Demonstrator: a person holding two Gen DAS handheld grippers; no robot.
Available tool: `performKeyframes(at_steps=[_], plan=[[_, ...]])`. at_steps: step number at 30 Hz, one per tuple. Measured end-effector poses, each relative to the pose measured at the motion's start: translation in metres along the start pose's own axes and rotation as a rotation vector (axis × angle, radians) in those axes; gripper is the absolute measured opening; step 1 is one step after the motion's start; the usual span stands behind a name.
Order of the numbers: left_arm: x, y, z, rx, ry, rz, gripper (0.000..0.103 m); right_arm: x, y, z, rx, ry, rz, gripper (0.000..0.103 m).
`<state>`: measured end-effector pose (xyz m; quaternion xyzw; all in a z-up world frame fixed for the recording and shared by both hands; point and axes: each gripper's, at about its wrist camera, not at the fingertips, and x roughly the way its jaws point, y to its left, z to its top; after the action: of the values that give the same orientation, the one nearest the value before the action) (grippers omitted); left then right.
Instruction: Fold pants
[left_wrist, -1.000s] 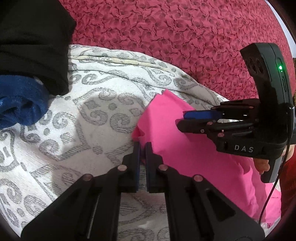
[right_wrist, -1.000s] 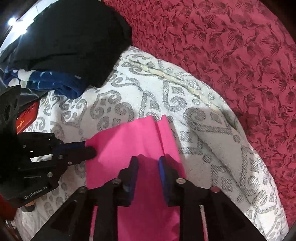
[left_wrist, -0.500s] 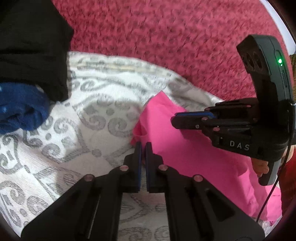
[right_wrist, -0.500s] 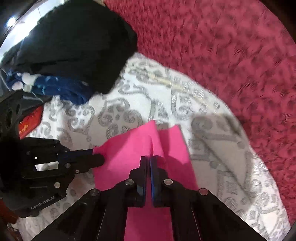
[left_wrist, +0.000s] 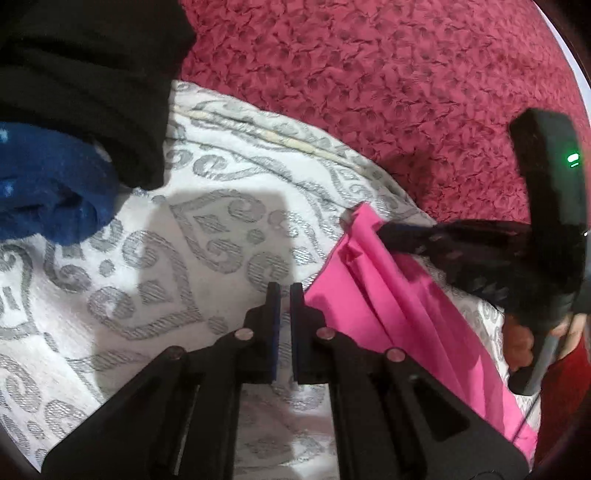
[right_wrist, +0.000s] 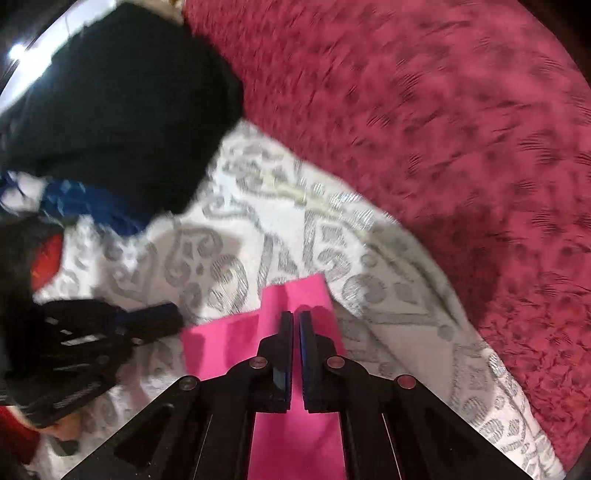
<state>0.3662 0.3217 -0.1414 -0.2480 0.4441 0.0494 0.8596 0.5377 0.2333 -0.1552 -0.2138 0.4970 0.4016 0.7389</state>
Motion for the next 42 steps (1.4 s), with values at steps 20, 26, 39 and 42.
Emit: performKeyframes(at_steps=[20,26,39,42], plan=[[0.038,-0.04,0.008,0.097,0.061,-0.028,0.023,-0.051,-0.048,-0.061,0.094,0.009,-0.141,0.032],[0.013,-0.038,-0.001,0.107,0.032,-0.079,0.029,-0.065,-0.055,-0.08,0.146,-0.021,-0.09,0.034],[0.026,-0.048,-0.004,0.19,0.022,-0.057,0.002,-0.067,-0.043,-0.09,0.142,-0.046,-0.082,0.039],[-0.008,-0.043,-0.001,0.184,-0.033,-0.052,0.002,-0.07,-0.045,-0.091,0.15,-0.048,-0.088,0.039]])
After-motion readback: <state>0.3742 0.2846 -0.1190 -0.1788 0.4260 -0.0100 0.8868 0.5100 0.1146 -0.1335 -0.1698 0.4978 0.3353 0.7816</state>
